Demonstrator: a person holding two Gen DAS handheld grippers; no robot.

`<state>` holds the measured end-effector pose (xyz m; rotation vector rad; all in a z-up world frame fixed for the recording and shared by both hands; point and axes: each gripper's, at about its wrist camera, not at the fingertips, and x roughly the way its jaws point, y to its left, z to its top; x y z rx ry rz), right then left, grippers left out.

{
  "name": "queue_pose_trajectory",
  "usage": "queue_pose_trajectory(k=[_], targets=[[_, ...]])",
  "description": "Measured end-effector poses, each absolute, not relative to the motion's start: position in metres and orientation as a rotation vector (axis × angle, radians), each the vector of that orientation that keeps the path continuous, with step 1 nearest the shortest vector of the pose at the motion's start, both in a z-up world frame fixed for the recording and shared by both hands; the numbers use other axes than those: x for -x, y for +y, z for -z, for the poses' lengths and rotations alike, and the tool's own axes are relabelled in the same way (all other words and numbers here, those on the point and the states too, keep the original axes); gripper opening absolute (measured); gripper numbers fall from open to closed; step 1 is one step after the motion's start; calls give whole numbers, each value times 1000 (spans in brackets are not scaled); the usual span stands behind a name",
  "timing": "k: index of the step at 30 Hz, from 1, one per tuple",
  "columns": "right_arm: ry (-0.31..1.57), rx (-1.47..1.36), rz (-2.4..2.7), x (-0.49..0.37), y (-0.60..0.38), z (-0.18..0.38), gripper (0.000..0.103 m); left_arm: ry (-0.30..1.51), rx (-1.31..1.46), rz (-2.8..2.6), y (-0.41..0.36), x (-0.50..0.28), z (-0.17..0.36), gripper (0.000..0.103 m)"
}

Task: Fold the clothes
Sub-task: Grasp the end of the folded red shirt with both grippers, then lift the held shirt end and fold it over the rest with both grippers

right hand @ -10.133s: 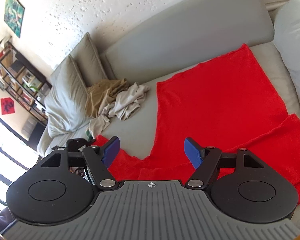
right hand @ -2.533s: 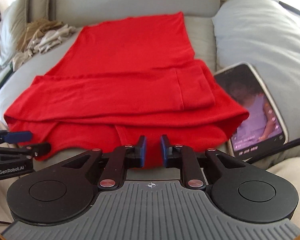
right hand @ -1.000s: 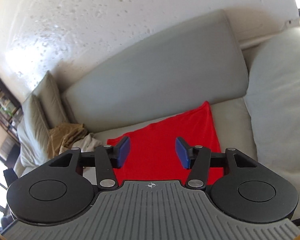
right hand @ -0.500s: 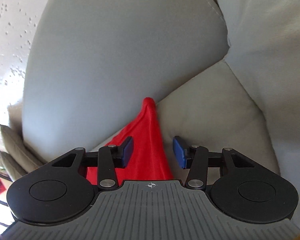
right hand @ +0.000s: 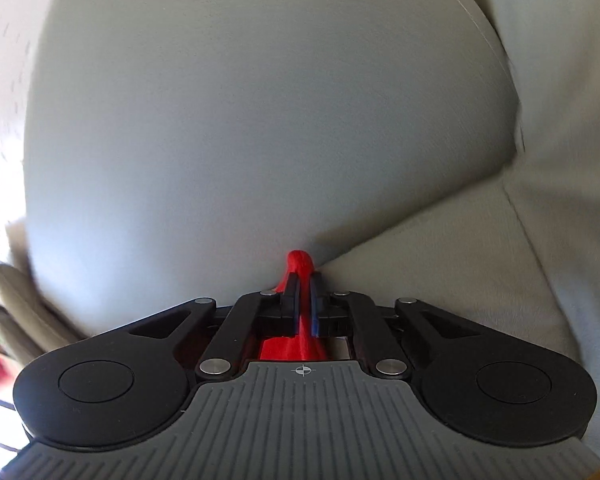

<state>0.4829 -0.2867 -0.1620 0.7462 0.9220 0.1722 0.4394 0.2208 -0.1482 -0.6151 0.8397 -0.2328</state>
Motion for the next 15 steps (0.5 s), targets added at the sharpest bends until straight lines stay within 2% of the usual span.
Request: queue_pose_trajectory(k=[8, 15], targets=[[855, -702, -129, -408, -268, 74, 5, 761, 576, 340, 217, -361, 74, 2], [855, -817, -108, -283, -309, 8, 5, 689, 651, 465, 226, -249, 34, 2]])
